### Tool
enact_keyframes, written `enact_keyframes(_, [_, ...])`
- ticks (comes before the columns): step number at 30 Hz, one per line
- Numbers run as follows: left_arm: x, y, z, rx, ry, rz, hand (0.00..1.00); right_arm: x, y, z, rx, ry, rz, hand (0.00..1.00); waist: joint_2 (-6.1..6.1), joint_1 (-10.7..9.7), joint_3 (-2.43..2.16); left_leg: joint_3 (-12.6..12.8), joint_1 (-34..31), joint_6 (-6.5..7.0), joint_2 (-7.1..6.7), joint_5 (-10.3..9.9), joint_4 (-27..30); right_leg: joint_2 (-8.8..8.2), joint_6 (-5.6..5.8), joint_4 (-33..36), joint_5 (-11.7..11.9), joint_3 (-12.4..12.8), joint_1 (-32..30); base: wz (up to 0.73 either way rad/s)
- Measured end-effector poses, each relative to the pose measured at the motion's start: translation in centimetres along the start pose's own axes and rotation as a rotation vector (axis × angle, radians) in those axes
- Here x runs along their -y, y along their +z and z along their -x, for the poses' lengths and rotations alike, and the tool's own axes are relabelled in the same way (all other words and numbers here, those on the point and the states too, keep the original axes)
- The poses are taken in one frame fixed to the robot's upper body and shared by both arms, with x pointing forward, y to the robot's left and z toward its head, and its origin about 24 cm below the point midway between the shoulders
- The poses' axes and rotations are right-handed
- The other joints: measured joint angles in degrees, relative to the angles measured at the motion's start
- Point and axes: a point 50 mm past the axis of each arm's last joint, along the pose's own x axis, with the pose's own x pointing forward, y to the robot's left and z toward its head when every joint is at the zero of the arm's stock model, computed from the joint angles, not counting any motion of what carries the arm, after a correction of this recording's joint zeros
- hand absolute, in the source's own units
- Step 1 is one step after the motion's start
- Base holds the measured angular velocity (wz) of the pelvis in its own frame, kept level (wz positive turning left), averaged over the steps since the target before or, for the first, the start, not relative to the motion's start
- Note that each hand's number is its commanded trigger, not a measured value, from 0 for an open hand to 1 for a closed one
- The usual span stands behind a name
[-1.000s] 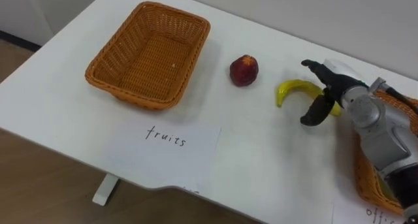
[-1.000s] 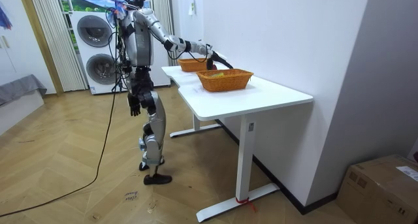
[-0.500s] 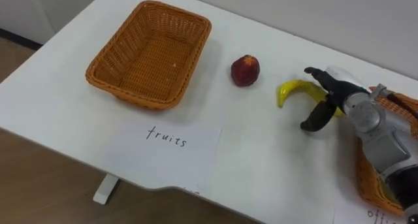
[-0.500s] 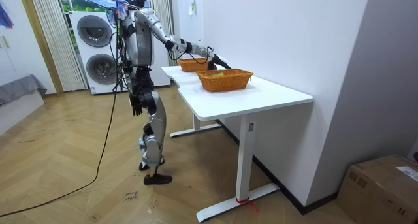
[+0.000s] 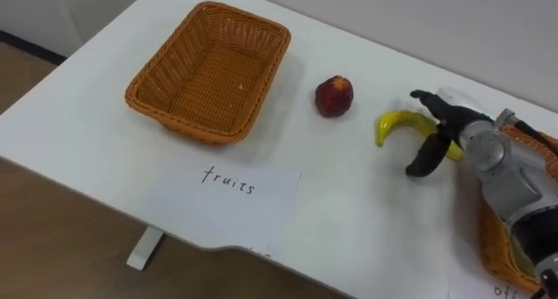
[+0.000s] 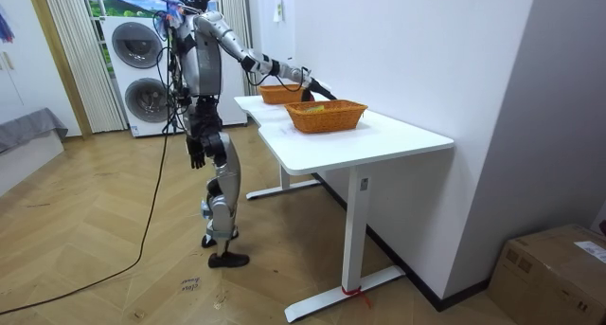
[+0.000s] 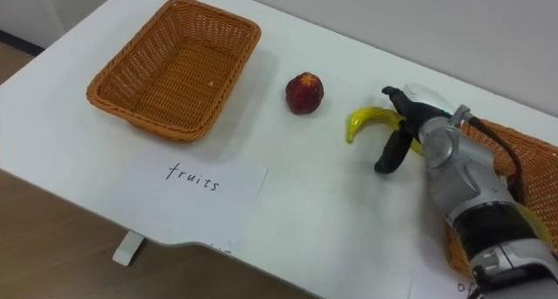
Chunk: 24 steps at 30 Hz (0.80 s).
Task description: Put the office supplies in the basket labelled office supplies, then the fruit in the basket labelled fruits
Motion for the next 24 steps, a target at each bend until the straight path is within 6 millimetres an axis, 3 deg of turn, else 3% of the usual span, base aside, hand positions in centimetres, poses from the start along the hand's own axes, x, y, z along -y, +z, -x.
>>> enact_keyframes(8, [0.2, 0.1, 0.0, -0.009, -0.004, -0.016, 0.0, 0.1, -0.2, -0.2, -0.016, 0.018, -0.002, 0.0, 0.05, 0.69, 0.01, -0.84, -0.52, 0.05, -0.29, 0.28, 0.1, -0.11, 0.01, -0.11, 0.08, -0.84, -0.16, 0.05])
enact_keyframes(14, [0.5, 0.7, -0.1, 0.003, -0.017, -0.054, 0.0, 0.1, -0.2, -0.3, -0.025, 0.086, -0.007, 0.0, 0.01, 2.49, 0.04, -0.85, -0.38, -0.08, -0.22, 0.45, 0.1, -0.08, -0.1, -0.08, 0.15, -0.83, -0.19, 0.0])
enact_keyframes(24, [-0.2, 1.6, 0.0, 0.023, -0.005, -0.075, 0.0, -0.1, -0.4, -0.3, -0.04, 0.189, 0.027, 0.0, -1.5, 3.2, 0.76, -1.85, -0.48, -0.16, -0.25, 0.48, 0.15, -0.03, -0.09, -0.96, 0.46, -1.01, 0.42, 0.04])
